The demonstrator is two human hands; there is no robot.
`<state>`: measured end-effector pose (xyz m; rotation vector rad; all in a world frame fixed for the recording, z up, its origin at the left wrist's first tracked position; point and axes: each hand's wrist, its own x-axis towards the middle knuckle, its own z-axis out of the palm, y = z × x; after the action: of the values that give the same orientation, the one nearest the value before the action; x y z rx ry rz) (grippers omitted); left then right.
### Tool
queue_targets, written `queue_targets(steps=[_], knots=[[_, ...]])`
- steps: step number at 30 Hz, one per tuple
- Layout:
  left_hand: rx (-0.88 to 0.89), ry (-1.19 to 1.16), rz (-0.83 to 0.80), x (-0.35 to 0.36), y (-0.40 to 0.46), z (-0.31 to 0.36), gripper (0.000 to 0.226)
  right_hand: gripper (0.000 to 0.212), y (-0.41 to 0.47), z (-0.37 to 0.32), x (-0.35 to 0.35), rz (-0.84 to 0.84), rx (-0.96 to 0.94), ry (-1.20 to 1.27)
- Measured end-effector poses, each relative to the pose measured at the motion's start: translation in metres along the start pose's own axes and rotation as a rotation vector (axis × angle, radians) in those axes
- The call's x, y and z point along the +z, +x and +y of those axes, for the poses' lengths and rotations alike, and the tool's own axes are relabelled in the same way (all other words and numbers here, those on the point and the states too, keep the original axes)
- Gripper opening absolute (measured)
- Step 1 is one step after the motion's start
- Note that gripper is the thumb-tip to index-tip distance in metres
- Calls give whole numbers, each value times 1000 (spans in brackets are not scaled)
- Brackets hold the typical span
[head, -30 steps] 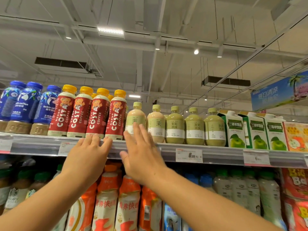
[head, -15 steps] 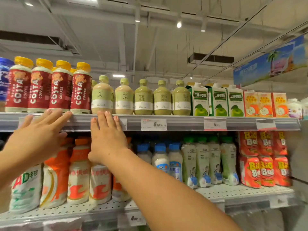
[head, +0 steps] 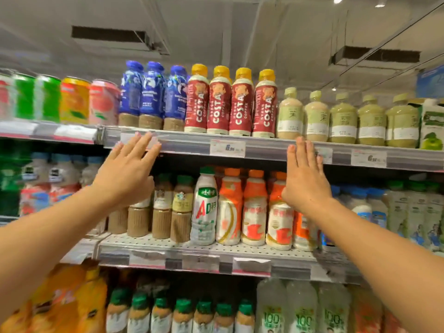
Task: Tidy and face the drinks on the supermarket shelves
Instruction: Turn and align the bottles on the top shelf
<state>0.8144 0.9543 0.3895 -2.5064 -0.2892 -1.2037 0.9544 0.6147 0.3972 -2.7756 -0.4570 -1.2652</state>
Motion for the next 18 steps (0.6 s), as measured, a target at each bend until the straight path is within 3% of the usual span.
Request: queue_targets(steps=[5,13,18], knots=[[16,-70,-108,10,10,3,97,94,-5,-26,-20,-124,82,2],[-26,-71,-138,17,4,4,105,98,-13,-118,-22,-37,-374,159],[-36,-27,-213,9,3,2,107,88,7,-153,-7,25,-420,81]])
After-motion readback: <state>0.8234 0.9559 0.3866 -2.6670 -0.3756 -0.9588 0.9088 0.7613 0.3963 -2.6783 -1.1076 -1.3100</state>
